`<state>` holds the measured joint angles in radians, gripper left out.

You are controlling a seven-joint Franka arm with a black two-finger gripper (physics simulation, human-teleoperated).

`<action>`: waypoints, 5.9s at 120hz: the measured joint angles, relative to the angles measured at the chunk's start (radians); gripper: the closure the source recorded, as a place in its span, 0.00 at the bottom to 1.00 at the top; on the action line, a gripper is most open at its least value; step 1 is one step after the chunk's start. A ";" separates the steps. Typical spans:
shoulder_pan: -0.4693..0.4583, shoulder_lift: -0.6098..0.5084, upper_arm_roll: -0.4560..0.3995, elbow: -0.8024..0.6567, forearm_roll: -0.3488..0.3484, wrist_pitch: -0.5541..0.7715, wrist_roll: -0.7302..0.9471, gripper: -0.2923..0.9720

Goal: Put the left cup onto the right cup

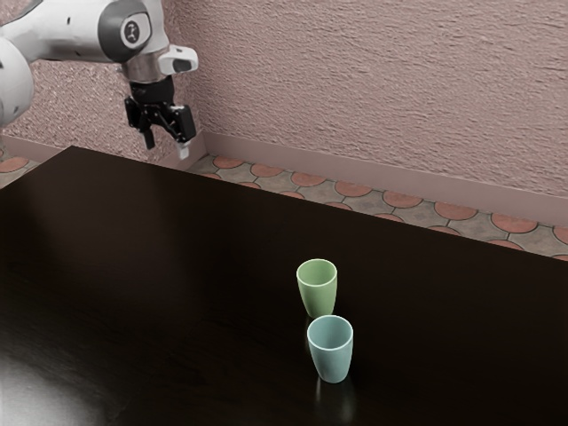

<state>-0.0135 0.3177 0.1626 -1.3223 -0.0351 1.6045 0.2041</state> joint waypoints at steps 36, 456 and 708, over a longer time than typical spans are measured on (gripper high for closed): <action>-0.004 -0.062 0.002 -0.090 0.001 0.050 -0.002 0.25; -0.385 0.076 0.003 -0.271 -0.050 0.273 -0.344 0.25; -0.362 0.256 -0.015 -0.180 -0.074 0.319 -0.359 0.26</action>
<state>-0.3759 0.5737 0.1481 -1.5025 -0.1089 1.9234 -0.1552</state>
